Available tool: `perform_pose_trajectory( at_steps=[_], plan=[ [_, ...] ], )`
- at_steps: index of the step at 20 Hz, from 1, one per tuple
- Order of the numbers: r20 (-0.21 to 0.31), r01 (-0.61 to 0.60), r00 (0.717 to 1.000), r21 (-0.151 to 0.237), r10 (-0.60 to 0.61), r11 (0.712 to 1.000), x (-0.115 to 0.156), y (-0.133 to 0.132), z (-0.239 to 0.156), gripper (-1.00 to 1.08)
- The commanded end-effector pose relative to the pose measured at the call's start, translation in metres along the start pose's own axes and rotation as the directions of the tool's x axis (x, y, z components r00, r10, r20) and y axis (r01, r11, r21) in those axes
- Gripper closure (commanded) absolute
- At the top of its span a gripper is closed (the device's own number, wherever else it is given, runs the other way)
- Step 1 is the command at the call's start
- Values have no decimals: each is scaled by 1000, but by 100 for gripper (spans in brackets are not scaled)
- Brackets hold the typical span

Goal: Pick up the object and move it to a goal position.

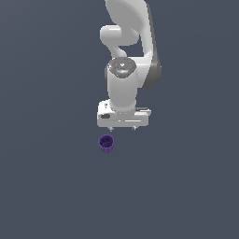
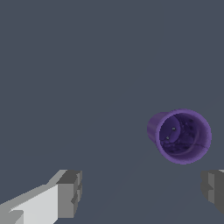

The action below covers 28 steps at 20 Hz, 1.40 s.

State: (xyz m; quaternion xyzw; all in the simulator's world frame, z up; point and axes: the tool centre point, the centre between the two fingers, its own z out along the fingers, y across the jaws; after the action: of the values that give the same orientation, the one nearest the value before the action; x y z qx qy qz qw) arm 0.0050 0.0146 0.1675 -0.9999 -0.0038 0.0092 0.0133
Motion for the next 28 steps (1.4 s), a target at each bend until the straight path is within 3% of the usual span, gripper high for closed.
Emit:
perform_pose_trajectory(
  at_steps=[1, 12, 28],
  plan=[
    [0, 0, 1000, 0, 0, 1000, 0, 0, 0, -20],
    [-4, 38, 999, 40, -38, 999, -1, -2, 3, -20],
    [-78, 204, 978, 198, -192, 959, -3, -9, 13, -20]
  ],
)
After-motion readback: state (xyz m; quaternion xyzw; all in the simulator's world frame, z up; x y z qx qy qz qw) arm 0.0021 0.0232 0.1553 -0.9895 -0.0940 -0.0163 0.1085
